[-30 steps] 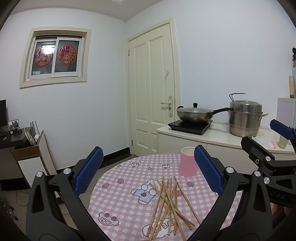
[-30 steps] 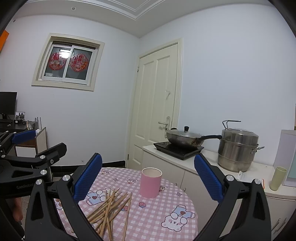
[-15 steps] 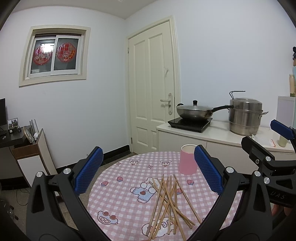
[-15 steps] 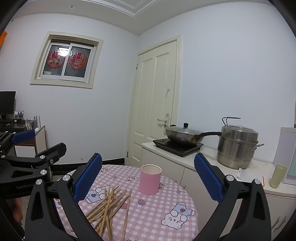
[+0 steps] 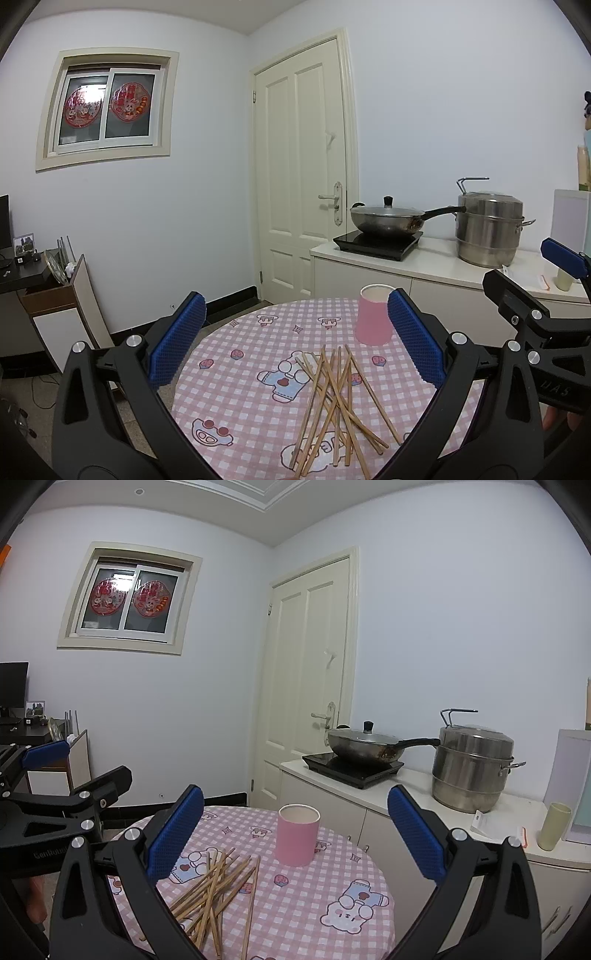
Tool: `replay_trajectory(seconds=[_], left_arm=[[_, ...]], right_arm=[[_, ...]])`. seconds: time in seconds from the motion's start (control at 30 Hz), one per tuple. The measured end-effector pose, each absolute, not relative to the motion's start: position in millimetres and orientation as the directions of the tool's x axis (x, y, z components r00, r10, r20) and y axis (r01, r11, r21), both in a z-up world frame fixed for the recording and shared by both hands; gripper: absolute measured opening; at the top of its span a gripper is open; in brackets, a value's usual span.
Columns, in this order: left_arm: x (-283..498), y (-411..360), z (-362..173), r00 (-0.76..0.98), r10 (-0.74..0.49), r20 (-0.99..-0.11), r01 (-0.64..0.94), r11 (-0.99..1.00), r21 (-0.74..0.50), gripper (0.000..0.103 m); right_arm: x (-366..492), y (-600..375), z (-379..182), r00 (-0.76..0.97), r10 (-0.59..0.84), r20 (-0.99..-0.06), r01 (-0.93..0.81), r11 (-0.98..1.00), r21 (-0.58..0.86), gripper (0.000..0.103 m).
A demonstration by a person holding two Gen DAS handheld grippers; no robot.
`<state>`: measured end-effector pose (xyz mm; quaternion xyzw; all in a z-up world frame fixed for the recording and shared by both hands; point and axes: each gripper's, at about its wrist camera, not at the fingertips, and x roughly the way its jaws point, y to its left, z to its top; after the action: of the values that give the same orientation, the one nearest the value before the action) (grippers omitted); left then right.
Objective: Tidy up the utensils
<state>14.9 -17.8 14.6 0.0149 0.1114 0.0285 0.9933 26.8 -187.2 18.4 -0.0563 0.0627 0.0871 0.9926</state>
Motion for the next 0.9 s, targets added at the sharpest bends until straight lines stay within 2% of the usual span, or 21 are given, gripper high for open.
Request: replay_trajectory(seconds=[0.9], left_arm=[[16.6, -19.4, 14.6, 0.973, 0.059, -0.222, -0.052, 0.998, 0.038, 0.097]], right_arm=[[27.3, -188.4, 17.7, 0.976, 0.163, -0.143, -0.177, 0.98, -0.091, 0.096]])
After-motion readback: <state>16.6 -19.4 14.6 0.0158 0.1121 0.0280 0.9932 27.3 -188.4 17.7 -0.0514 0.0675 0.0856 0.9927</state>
